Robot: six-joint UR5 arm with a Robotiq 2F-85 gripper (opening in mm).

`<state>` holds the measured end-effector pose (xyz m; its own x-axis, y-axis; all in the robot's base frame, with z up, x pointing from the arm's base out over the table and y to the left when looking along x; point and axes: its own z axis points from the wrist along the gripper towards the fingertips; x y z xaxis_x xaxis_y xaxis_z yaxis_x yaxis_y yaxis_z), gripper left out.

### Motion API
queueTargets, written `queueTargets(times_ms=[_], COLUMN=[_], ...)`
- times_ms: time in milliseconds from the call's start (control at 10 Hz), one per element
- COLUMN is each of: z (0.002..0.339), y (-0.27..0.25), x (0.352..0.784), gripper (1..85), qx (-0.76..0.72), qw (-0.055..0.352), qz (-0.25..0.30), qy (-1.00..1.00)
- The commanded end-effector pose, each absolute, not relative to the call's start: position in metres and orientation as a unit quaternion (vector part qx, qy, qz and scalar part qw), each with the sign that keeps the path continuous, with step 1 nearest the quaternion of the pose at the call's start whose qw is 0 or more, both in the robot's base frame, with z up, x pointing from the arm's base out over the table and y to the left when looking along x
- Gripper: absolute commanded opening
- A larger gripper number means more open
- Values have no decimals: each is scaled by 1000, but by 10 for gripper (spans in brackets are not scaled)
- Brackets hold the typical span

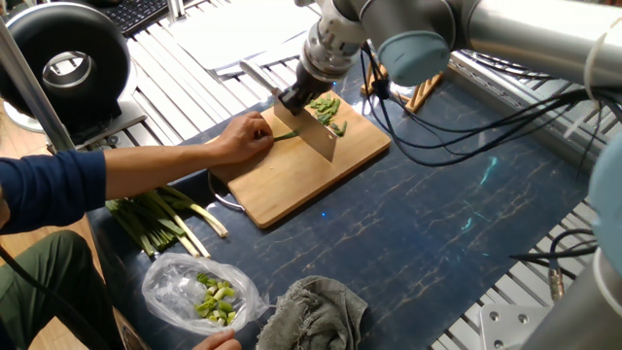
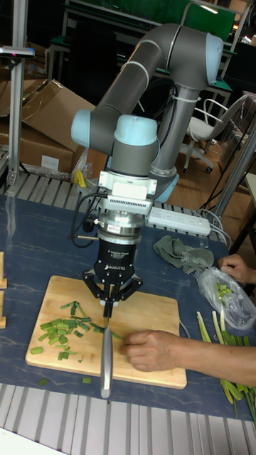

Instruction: Chop the scallions

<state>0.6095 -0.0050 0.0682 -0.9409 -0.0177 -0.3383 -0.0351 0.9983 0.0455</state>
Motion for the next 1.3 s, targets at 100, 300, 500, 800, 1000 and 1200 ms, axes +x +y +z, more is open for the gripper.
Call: queueTargets(times_ms=[100,300,500,800,1000,1200], z=[72,72,73,91,103,111], y=[-19,-31,-41,-66,-59,-46], x=[595,593,588,599,601,605], gripper=[13,13,13,13,13,13], qx=[-55,-88,-119,-177,-170,-143], qw=[161,157,148,138,130,122], qz=[2,-11,-18,-32,-15,-10], qy=[985,984,982,974,977,982])
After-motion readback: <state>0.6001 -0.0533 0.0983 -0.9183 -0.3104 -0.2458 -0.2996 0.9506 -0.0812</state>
